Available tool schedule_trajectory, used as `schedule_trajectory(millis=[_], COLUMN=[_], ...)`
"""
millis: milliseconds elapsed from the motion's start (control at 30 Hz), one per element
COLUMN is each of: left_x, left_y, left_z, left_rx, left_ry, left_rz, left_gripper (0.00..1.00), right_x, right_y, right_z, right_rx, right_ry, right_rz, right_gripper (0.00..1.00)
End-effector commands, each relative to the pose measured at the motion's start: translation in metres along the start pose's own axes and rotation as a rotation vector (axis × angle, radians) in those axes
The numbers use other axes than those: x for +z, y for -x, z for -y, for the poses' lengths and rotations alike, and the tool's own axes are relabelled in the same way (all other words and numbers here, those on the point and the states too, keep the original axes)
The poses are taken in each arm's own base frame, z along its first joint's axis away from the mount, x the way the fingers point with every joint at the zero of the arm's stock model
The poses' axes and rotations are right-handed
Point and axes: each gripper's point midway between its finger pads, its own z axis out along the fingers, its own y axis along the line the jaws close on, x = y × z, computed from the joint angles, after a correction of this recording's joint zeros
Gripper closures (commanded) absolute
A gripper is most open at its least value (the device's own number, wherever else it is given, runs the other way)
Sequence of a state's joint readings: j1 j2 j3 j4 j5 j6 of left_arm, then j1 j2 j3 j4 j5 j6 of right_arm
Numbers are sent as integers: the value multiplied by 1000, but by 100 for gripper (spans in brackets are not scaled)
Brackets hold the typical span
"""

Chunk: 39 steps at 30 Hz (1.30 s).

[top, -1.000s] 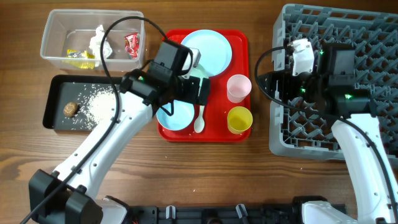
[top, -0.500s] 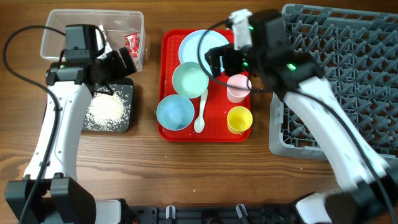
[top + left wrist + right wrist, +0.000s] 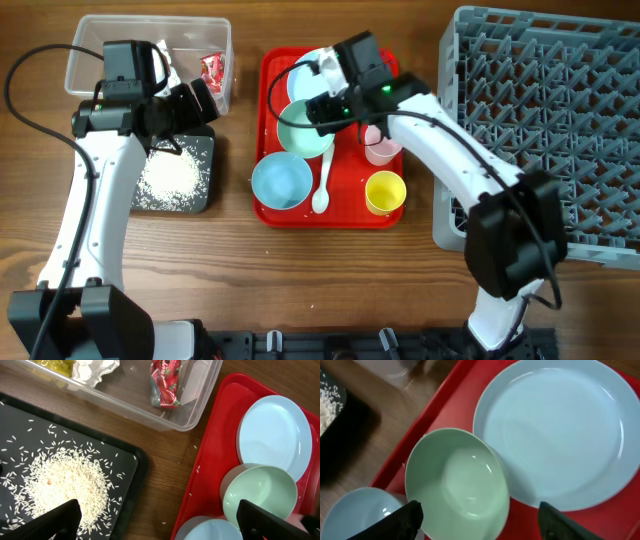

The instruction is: Sort waste into correct bins and load items into the dishwasher rack

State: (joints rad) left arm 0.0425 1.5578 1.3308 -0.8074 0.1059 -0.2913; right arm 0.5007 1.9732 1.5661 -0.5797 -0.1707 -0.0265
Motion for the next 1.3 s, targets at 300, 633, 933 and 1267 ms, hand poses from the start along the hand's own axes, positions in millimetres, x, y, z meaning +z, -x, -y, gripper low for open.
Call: schedule_trajectory(millis=[300, 633, 933, 1267], left_x=[-4, -4, -4, -4], left_y=[5, 5, 5, 5], left_z=[3, 3, 3, 3], left_rx=[-11, -11, -11, -11], left_ry=[-15, -15, -16, -15], left_rz=[11, 11, 11, 11], left_gripper=[0, 0, 0, 0], right_x=[46, 9, -204, -276], right_y=[-17, 12, 68, 32], right_z=[19, 42, 145, 282], right_rx=[-43, 7, 115, 218], right_ry=[-58, -211, -1025, -1473], right_rz=[-58, 42, 358, 255], right_gripper=[90, 95, 96, 96])
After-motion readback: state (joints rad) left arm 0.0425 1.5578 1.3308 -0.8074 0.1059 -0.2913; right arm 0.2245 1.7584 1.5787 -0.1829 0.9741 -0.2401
